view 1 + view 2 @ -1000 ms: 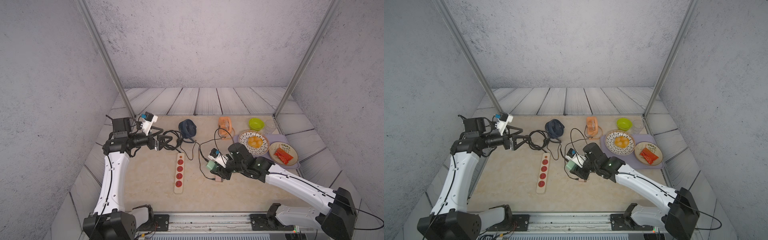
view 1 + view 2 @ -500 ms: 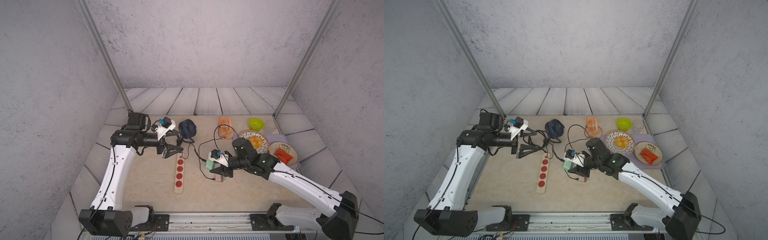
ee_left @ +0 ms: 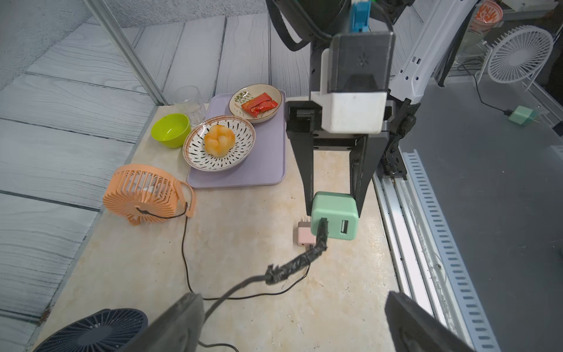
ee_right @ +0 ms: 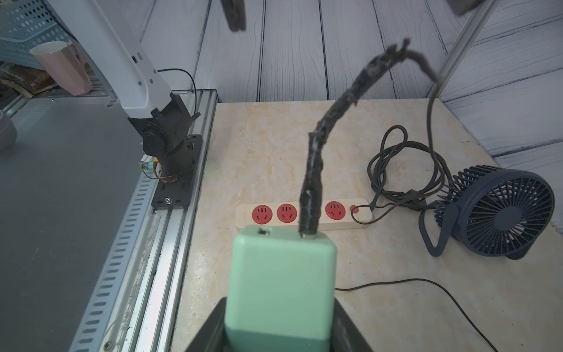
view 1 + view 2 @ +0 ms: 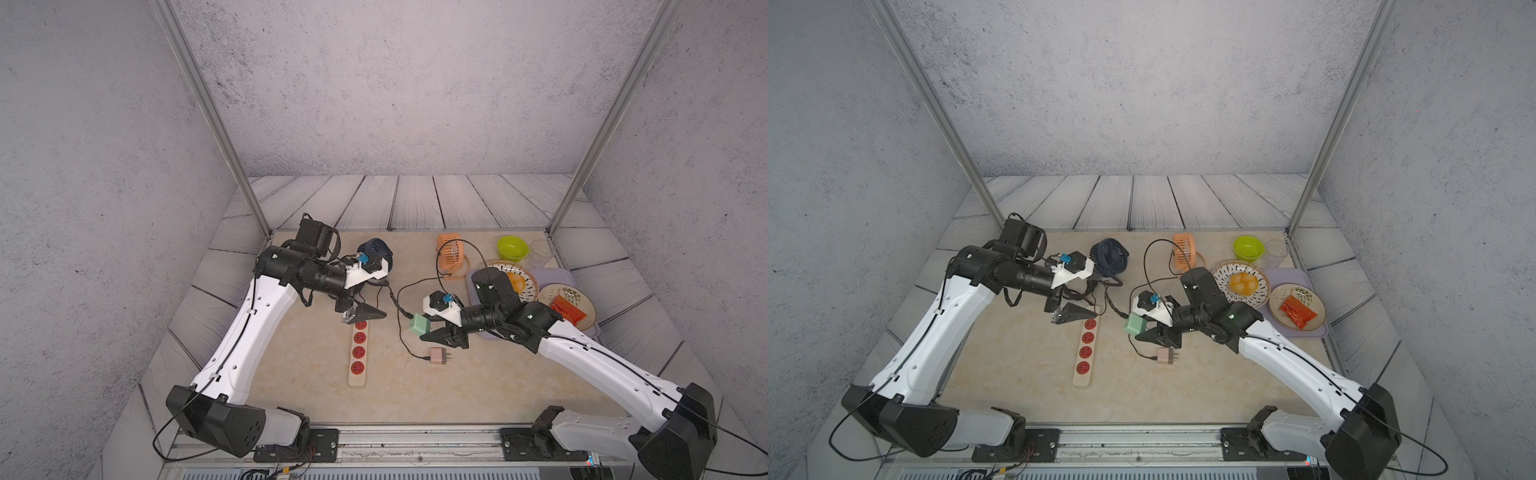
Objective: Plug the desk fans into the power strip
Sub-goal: Pick up the plug from the center of the board.
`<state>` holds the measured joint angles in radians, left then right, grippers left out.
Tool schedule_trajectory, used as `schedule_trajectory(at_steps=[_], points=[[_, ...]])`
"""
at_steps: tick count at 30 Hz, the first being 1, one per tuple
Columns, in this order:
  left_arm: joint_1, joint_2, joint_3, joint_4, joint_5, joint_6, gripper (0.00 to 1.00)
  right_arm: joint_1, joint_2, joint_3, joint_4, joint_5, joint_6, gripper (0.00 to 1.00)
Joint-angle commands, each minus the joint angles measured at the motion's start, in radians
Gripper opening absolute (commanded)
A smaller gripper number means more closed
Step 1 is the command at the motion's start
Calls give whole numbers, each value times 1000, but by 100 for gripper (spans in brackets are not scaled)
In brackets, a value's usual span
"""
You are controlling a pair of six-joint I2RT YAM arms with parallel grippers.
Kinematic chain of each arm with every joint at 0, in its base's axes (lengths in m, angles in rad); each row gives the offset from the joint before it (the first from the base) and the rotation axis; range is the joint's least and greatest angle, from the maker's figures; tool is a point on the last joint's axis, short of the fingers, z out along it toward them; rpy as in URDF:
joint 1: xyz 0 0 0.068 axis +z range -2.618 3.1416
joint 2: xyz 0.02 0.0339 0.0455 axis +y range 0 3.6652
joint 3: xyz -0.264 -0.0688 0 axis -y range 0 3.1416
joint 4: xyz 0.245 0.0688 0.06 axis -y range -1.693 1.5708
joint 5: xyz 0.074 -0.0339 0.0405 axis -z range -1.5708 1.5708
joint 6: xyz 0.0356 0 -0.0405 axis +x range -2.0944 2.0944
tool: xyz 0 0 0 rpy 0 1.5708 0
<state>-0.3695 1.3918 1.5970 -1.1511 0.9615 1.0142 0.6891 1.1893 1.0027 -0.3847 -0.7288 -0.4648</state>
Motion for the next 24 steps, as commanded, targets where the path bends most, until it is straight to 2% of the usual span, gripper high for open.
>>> schedule_trajectory(at_steps=[1, 14, 24], points=[[-57, 18, 37, -32, -42, 27, 100, -9, -15, -14, 32, -67, -50, 0], [-254, 77, 63, -29, -224, 36, 96, -11, -52, -42, 79, -65, -32, 0], [-324, 87, 71, -15, -336, 37, 89, -13, -72, -59, 150, -30, 36, 0]])
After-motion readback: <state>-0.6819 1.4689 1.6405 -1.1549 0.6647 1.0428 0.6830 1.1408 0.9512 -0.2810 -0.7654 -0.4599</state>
